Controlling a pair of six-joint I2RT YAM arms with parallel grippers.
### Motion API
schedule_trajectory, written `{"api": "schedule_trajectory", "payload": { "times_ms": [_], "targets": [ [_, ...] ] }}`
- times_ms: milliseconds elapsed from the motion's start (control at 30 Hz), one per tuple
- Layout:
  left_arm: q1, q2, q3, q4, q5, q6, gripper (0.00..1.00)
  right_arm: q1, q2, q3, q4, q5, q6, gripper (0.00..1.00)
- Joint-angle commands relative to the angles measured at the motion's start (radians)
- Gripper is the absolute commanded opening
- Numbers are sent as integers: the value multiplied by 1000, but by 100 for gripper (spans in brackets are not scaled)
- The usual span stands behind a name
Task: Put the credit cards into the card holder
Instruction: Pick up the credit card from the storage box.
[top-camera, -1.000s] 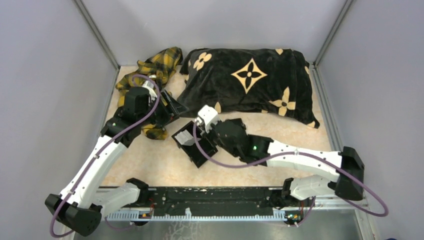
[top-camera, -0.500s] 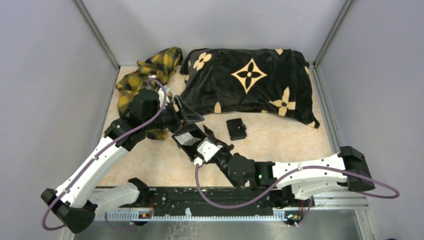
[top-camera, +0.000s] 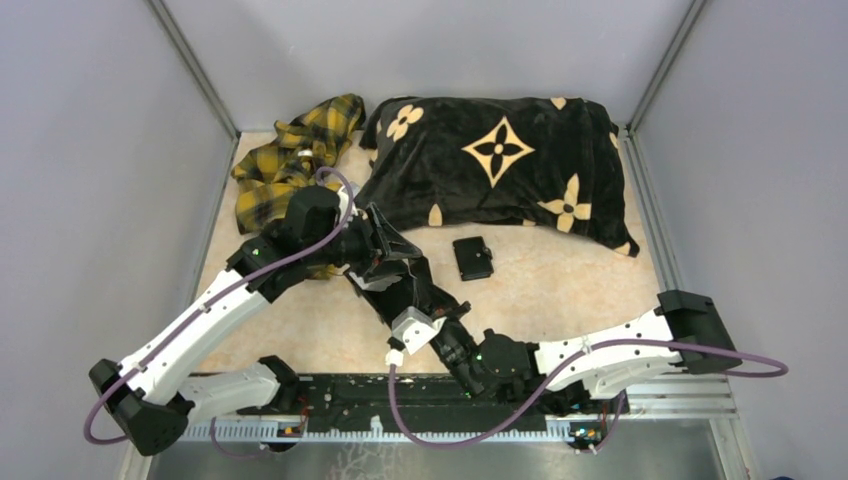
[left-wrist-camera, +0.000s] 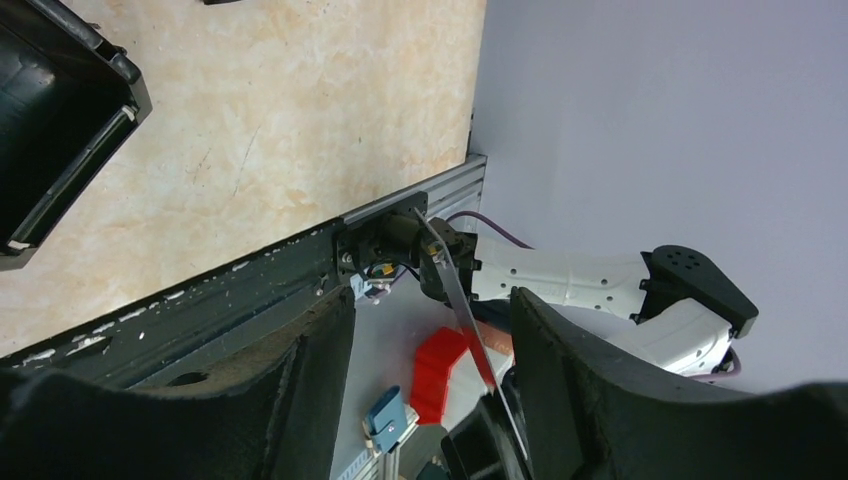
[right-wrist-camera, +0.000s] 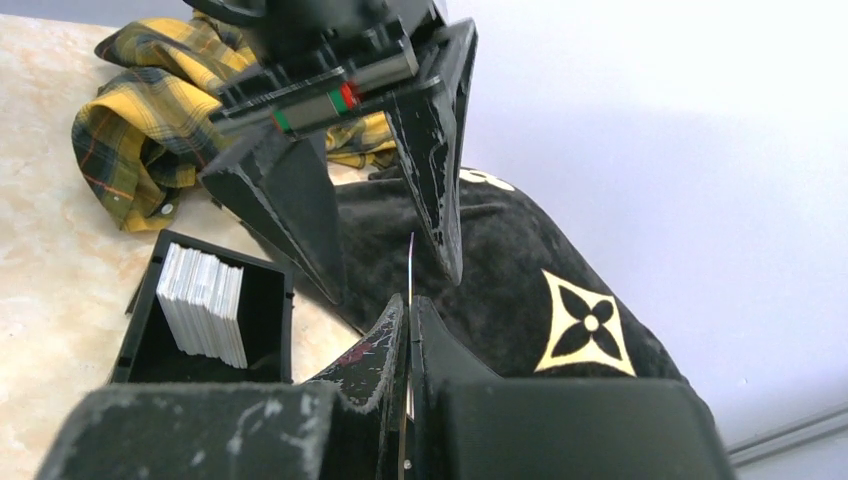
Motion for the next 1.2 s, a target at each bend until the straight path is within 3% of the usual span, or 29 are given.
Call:
{"api": "schedule_trajectory", "payload": {
  "times_ms": [0,200,367,500,700,1000,1167],
  "targets": [
    [-10,32,-8,70,17,-14,62,32,22,8,88,9,-59,0],
    [-27,58,-18,141,41,-29,40,38,42,4,55,3,-42,0],
    [-40,51,-51,187,62,-35,1,38,54,-5,70,16,-51,0],
    [-43,33,-79,206,48,-30,0,37,52,-18,139,63,-83,0],
    [-42,25,-113,308,-51,5,0,38,19,-5,100,202,55,39],
    [-34,111,-113,533,-148,132,0,36,-159,25,-394,283,748,48],
    [-17,138,-169,660,-135,189,0,15,-282,-21,-450,273,970,50]
  ]
}}
